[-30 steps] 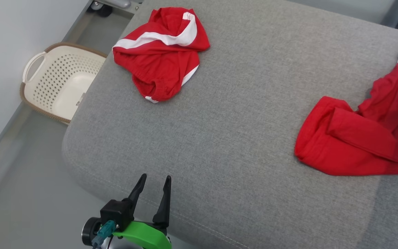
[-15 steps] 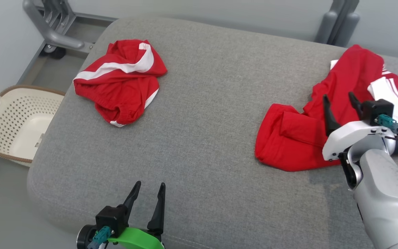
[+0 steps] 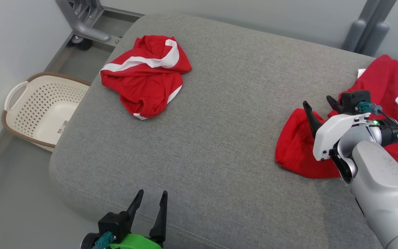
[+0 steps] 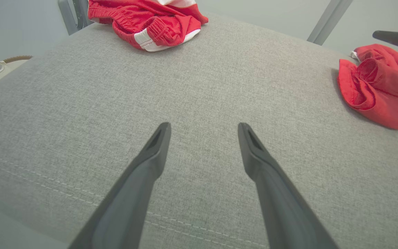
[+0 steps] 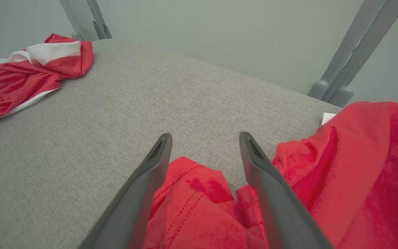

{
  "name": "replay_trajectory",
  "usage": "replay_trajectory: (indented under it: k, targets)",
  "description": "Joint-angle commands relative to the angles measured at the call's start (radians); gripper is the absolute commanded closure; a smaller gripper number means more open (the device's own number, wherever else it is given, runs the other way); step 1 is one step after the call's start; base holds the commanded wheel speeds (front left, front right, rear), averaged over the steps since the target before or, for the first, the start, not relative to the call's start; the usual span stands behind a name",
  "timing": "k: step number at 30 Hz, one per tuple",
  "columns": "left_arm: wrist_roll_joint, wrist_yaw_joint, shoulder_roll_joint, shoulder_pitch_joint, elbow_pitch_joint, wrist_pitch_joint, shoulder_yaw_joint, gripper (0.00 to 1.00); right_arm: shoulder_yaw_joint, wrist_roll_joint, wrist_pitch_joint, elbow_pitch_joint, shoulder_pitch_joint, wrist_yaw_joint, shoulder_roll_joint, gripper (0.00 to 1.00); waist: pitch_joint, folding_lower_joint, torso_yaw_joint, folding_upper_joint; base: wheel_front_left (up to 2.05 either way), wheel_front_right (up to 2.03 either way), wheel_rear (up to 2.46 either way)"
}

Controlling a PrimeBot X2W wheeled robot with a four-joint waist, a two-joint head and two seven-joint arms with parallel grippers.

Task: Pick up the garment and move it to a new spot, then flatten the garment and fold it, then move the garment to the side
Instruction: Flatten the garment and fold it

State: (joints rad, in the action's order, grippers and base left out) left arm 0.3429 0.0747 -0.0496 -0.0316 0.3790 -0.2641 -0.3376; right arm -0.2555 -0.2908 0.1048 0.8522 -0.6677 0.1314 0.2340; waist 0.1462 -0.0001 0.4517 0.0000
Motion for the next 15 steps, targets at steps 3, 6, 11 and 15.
replay_trajectory:
  k: [3,6,11,15]
  targets:
    - [0.029,0.002,-0.002,0.010,0.002,0.000,0.001,0.00,-0.030,-0.024,-0.040,0.029,-0.017,-0.001,0.021,0.00,0.019,0.0001,0.047,0.0000,0.00,0.00,0.00]
    - [0.045,0.005,-0.002,0.003,0.001,0.000,-0.005,0.00,-0.049,-0.036,-0.086,0.074,-0.017,-0.001,0.028,0.00,0.022,0.0001,0.067,0.0000,0.00,0.00,0.00]
    - [0.054,0.000,-0.002,0.001,0.006,0.000,-0.007,0.00,-0.066,-0.033,-0.172,0.160,-0.014,-0.001,0.024,0.00,0.021,0.0001,0.084,0.0000,0.00,0.00,0.00]
    - [0.064,0.000,-0.002,0.004,0.009,0.000,-0.001,0.00,-0.066,-0.020,-0.185,0.208,-0.014,-0.001,0.024,1.00,0.024,0.0001,0.092,0.0000,0.00,0.00,0.00]
